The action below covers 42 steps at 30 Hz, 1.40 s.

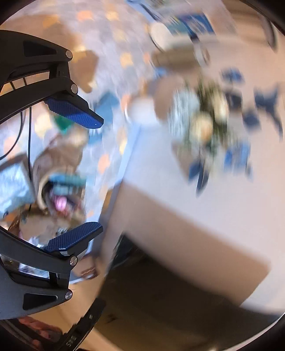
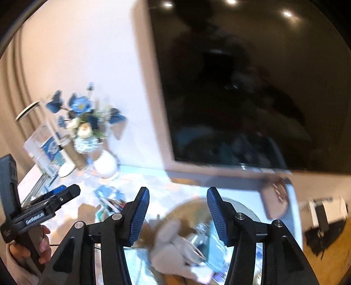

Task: Organize soft objects
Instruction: 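Move both tools back to the table toward the teal soap packet, then grasp the teal soap packet with the left tool while the right tool grasps the clear printed packet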

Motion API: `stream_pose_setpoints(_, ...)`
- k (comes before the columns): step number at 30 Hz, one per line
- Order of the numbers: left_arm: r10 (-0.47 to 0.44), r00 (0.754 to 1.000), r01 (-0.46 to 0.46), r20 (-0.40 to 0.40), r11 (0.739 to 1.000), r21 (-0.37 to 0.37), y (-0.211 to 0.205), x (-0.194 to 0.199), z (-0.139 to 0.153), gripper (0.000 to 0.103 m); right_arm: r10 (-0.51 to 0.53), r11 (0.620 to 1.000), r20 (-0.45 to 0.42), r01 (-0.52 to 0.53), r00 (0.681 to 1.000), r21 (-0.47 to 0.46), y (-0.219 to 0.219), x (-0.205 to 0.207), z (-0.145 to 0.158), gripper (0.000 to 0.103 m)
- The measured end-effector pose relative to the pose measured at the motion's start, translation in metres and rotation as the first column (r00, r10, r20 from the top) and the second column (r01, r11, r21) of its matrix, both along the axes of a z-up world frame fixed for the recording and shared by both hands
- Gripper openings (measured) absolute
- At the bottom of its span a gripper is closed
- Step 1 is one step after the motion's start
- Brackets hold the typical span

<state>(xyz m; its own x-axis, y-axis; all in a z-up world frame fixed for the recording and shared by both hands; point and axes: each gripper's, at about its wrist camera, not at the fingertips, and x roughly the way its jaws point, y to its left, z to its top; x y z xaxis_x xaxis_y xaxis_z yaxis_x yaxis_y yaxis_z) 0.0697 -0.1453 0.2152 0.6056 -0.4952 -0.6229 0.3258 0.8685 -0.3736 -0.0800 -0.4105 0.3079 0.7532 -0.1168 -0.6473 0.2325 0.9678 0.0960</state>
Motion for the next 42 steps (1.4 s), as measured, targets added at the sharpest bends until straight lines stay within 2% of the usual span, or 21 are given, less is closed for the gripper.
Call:
stream_pose_setpoints(4, 0.118, 0.992, -0.118, -0.036, 0.993, -0.007, 0.04, 0.015, -0.015, 0.086, 0.1, 0.994, 0.02, -0.099, 0.995, -0.04, 0.03, 0.03, 0.011, 0.053)
stream_pose_setpoints(8, 0.181, 0.98, -0.18, -0.086, 0.984, 0.01, 0.06, 0.024, -0.036, 0.087, 0.216, 0.972, 0.019, -0.213, 0.976, -0.095, 0.063, 0.06, 0.018, 0.053)
stream_pose_setpoints(10, 0.196, 0.973, -0.194, -0.123, 0.981, 0.032, 0.065, 0.03, -0.052, 0.088, 0.298, 0.946, -0.011, -0.297, 0.955, -0.133, 0.083, 0.079, 0.018, 0.053)
stream_pose_setpoints(12, 0.193, 0.968, -0.188, -0.161, 0.981, 0.047, 0.066, 0.034, -0.069, 0.09, 0.385, 0.907, -0.077, -0.392, 0.92, -0.154, 0.102, 0.1, 0.012, 0.054)
stream_pose_setpoints(15, 0.171, 0.955, -0.163, -0.242, 0.985, 0.056, 0.06, 0.042, -0.106, 0.093, 0.506, 0.835, -0.194, -0.534, 0.84, -0.132, 0.131, 0.136, -0.007, 0.054)
stream_pose_setpoints(17, 0.166, 0.941, -0.155, -0.295, 0.986, 0.063, 0.055, 0.047, -0.13, 0.093, 0.568, 0.785, -0.282, -0.612, 0.773, -0.096, 0.148, 0.158, -0.025, 0.054)
stream_pose_setpoints(19, 0.182, 0.917, -0.162, -0.355, 0.983, 0.085, 0.049, 0.054, -0.157, 0.092, 0.616, 0.727, -0.4, -0.685, 0.679, -0.043, 0.168, 0.185, -0.052, 0.054)
stream_pose_setpoints(21, 0.215, 0.892, -0.193, -0.396, 0.977, 0.096, 0.046, 0.057, -0.175, 0.092, 0.612, 0.699, -0.515, -0.715, 0.6, -0.001, 0.178, 0.208, -0.085, 0.054)
stream_pose_setpoints(23, 0.219, 0.879, -0.209, -0.424, 0.975, 0.071, 0.043, 0.058, -0.188, 0.092, 0.581, 0.701, -0.593, -0.713, 0.557, 0.017, 0.184, 0.224, -0.111, 0.054)
stream_pose_setpoints(24, 0.219, 0.877, -0.209, -0.427, 0.975, 0.072, 0.041, 0.058, -0.191, 0.092, 0.56, 0.709, -0.641, -0.704, 0.525, 0.043, 0.185, 0.234, -0.129, 0.054)
stream_pose_setpoints(25, 0.223, 0.886, -0.202, -0.408, 0.975, 0.094, 0.035, 0.057, -0.19, 0.092, 0.549, 0.718, -0.669, -0.693, 0.501, 0.07, 0.185, 0.24, -0.14, 0.054)
stream_pose_setpoints(26, 0.214, 0.894, -0.188, -0.395, 0.977, 0.103, 0.031, 0.057, -0.189, 0.092, 0.535, 0.729, -0.711, -0.675, 0.457, 0.115, 0.186, 0.246, -0.156, 0.054)
stream_pose_setpoints(27, 0.195, 0.9, -0.169, -0.39, 0.981, 0.099, 0.027, 0.056, -0.189, 0.092, 0.524, 0.736, -0.736, -0.664, 0.43, 0.135, 0.188, 0.251, -0.166, 0.054)
stream_pose_setpoints(30, 0.174, 0.906, -0.146, -0.385, 0.984, 0.1, 0.017, 0.056, -0.19, 0.092, 0.472, 0.756, -0.812, -0.631, 0.343, 0.172, 0.19, 0.258, -0.191, 0.053)
stream_pose_setpoints(35, 0.176, 0.919, -0.14, -0.354, 0.982, 0.125, 0.008, 0.058, -0.19, 0.089, 0.38, 0.746, -0.884, -0.655, 0.27, 0.121, 0.2, 0.267, -0.208, 0.054)
stream_pose_setpoints(36, 0.179, 0.92, -0.142, -0.348, 0.981, 0.13, 0.008, 0.058, -0.189, 0.084, 0.358, 0.741, -0.901, -0.661, 0.245, 0.114, 0.202, 0.268, -0.213, 0.054)
stream_pose_setpoints(37, 0.19, 0.921, -0.151, -0.34, 0.979, 0.139, 0.008, 0.058, -0.188, 0.079, 0.346, 0.737, -0.909, -0.667, 0.234, 0.109, 0.204, 0.269, -0.216, 0.054)
stream_pose_setpoints(39, 0.23, 0.916, -0.185, -0.329, 0.969, 0.163, 0.01, 0.057, -0.188, 0.055, 0.317, 0.723, -0.926, -0.684, 0.203, 0.098, 0.208, 0.272, -0.225, 0.054)
stream_pose_setpoints(40, 0.249, 0.912, -0.203, -0.326, 0.964, 0.17, 0.013, 0.058, -0.188, 0.048, 0.302, 0.718, -0.935, -0.69, 0.187, 0.094, 0.21, 0.274, -0.228, 0.054)
stream_pose_setpoints(41, 0.268, 0.907, -0.222, -0.326, 0.96, 0.172, 0.017, 0.057, -0.189, 0.036, 0.292, 0.716, -0.941, -0.691, 0.172, 0.096, 0.212, 0.275, -0.231, 0.055)
stream_pose_setpoints(42, 0.273, 0.902, -0.238, -0.335, 0.961, 0.142, 0.023, 0.056, -0.189, 0.035, 0.283, 0.72, -0.948, -0.685, 0.143, 0.112, 0.213, 0.277, -0.237, 0.057)
